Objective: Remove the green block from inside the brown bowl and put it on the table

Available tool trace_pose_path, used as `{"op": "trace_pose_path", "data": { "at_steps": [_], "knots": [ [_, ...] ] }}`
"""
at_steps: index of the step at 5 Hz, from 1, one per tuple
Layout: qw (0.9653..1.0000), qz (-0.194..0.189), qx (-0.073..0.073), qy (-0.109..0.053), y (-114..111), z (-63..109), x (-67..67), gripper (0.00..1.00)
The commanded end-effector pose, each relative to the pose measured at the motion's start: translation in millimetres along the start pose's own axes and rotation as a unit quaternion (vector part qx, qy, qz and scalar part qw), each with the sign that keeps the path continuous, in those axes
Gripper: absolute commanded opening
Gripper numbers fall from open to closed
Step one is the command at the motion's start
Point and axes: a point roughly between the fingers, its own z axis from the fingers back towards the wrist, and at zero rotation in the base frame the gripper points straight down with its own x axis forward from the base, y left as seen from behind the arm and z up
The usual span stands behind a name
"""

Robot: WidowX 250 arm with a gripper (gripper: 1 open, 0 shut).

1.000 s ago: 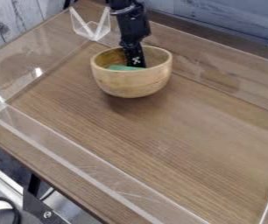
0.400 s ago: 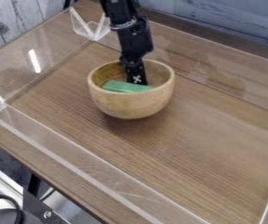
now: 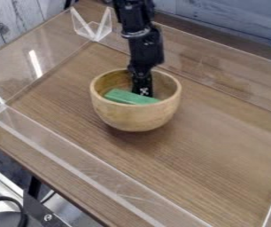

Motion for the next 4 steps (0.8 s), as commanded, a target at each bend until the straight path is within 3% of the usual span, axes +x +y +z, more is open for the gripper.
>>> {"op": "trace_pose_path", "data": {
  "at_steps": [1, 2, 4],
  "knots": [
    [0.999, -0.018, -0.03, 0.027, -13, -14.3, 9.7, 0.0],
    [0.9983, -0.027, -0.034, 0.038, -13, -16.5, 20.0, 0.0],
    [0.9961, -0.078, -0.04, 0.013, -32, -21.7, 57.6, 0.0]
  ]
}}
